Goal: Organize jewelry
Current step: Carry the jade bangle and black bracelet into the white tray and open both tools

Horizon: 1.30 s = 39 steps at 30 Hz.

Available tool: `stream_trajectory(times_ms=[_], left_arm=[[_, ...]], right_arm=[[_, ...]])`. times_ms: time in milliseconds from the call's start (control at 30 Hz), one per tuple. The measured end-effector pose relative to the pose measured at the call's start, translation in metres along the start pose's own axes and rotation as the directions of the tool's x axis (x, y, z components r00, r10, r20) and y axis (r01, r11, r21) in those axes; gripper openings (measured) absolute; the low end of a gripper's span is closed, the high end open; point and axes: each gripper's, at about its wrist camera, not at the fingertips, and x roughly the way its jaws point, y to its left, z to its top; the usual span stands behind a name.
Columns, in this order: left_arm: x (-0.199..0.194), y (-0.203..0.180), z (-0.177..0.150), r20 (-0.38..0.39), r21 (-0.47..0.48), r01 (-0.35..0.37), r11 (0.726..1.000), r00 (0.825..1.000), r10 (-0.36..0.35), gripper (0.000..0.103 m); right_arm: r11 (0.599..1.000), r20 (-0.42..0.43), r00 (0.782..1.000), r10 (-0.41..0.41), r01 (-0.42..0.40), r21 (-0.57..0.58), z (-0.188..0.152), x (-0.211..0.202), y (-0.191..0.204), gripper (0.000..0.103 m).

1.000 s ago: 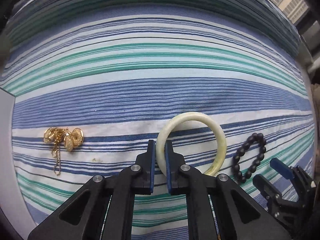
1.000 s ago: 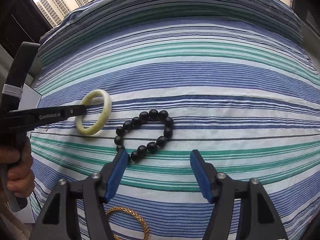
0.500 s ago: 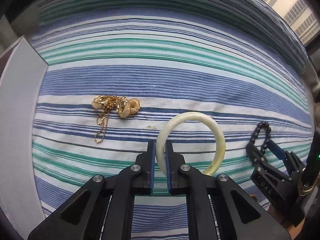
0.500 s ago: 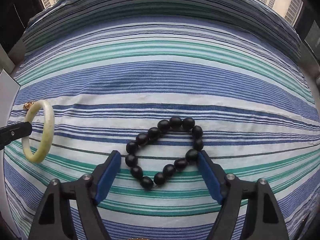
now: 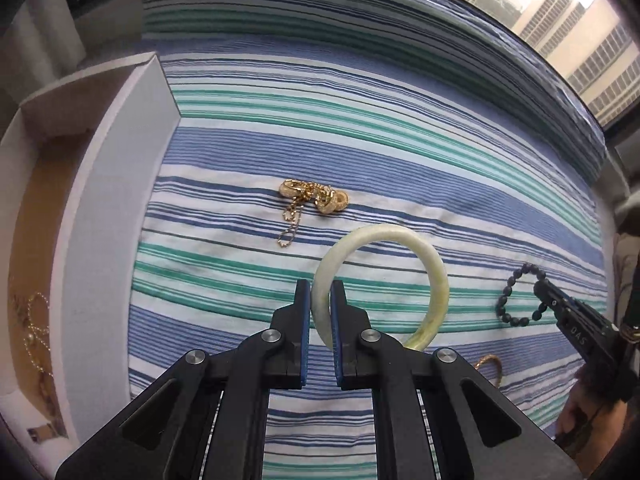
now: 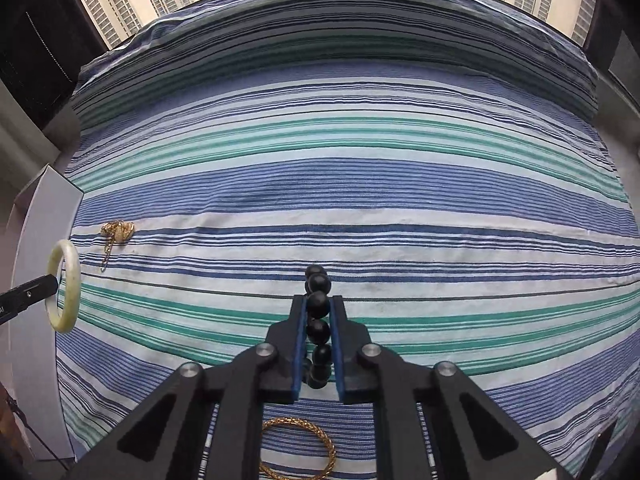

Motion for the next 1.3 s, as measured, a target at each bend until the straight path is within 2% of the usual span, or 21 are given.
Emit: stream_trajectory(times_ms=[133, 233, 400, 567, 667, 733, 867, 1000, 1133, 1300], left_arm=[[-0.022, 0.012, -0.003, 0.024, -0.028, 0.003, 1.0, 1.0, -0.003, 0.006], [-0.026, 0.019, -0.007, 0.033, -0.068, 0.017, 0.998, 0.999, -0.014, 0.006], [-0.063, 0.055, -0.014, 0.065, -0.143, 0.038, 0.989, 0.997, -0.029, 0.006], [-0.112, 0.113, -0.019, 0.121, -0.215, 0.025, 0.976, 0.993, 0.001, 0.006], [-0.131, 0.161, -0.018, 0.139, -0.274, 0.008, 0.962, 0.99, 0.032, 0.006], [-0.135, 0.194, -0.015, 0.15, -0.31, -0.029, 0.95, 0.986, 0.079, 0.006], [-0.119, 0.255, -0.005, 0.134, -0.377, -0.066, 0.924, 0.983, 0.125, 0.006], [-0.083, 0.295, 0.004, 0.094, -0.407, -0.103, 0.908, 0.984, 0.154, 0.006], [-0.036, 0.323, 0.006, 0.038, -0.444, -0.142, 0.885, 0.984, 0.177, 0.006], [0.013, 0.342, 0.006, -0.011, -0.48, -0.144, 0.865, 0.987, 0.158, 0.006]], right_arm=[[0.999, -0.009, 1.0, 0.026, -0.026, 0.033, -0.003, -0.016, -0.006, 0.012], [0.999, 0.013, 0.999, 0.039, -0.04, 0.011, -0.005, -0.04, -0.002, 0.012], [0.991, 0.044, 0.992, 0.115, -0.112, -0.071, 0.004, -0.08, 0.048, 0.012], [0.954, 0.076, 0.967, 0.243, -0.224, -0.2, 0.019, -0.123, 0.136, 0.012], [0.913, 0.075, 0.938, 0.339, -0.309, -0.266, 0.027, -0.14, 0.197, 0.012], [0.876, 0.055, 0.913, 0.404, -0.369, -0.311, 0.03, -0.148, 0.239, 0.012], [0.8, -0.01, 0.868, 0.496, -0.462, -0.382, 0.029, -0.14, 0.324, 0.012], [0.745, -0.084, 0.85, 0.52, -0.5, -0.441, 0.021, -0.11, 0.4, 0.012], [0.73, -0.139, 0.88, 0.454, -0.457, -0.508, 0.008, -0.066, 0.453, 0.012], [0.722, -0.181, 0.923, 0.339, -0.378, -0.58, -0.007, -0.014, 0.488, 0.012]])
